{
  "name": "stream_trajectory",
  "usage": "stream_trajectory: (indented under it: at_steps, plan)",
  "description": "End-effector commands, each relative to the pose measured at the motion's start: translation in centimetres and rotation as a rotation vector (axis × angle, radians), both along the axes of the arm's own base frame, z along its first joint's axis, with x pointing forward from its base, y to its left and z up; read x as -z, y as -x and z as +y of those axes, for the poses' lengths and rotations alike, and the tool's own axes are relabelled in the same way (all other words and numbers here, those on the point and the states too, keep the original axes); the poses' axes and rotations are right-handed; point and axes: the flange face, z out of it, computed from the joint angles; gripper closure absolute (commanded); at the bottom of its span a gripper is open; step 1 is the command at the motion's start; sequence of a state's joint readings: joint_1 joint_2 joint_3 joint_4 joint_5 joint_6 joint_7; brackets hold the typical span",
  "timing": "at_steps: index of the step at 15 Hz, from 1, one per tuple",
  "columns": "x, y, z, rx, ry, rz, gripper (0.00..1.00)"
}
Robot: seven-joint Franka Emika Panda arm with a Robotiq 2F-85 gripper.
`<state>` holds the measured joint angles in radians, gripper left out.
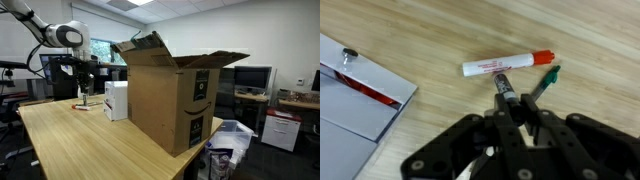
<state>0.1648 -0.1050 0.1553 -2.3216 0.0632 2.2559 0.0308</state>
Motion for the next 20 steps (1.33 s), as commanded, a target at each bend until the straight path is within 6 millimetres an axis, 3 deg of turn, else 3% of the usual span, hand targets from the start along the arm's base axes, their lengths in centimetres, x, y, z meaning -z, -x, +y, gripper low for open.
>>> stream_trajectory:
  at_steps: [1, 9, 14, 20]
  plan:
    - [-1.5, 0.4, 2.0, -0.034, -0.023, 0.001, 0.93]
    - [-8.3, 2.4, 10.1, -0.177, -0.119, -0.035, 0.93]
    - [-12.2, 2.3, 15.4, -0.271, -0.171, -0.129, 0.93]
    - [-14.0, 1.1, 19.3, -0.35, -0.209, -0.2, 0.93]
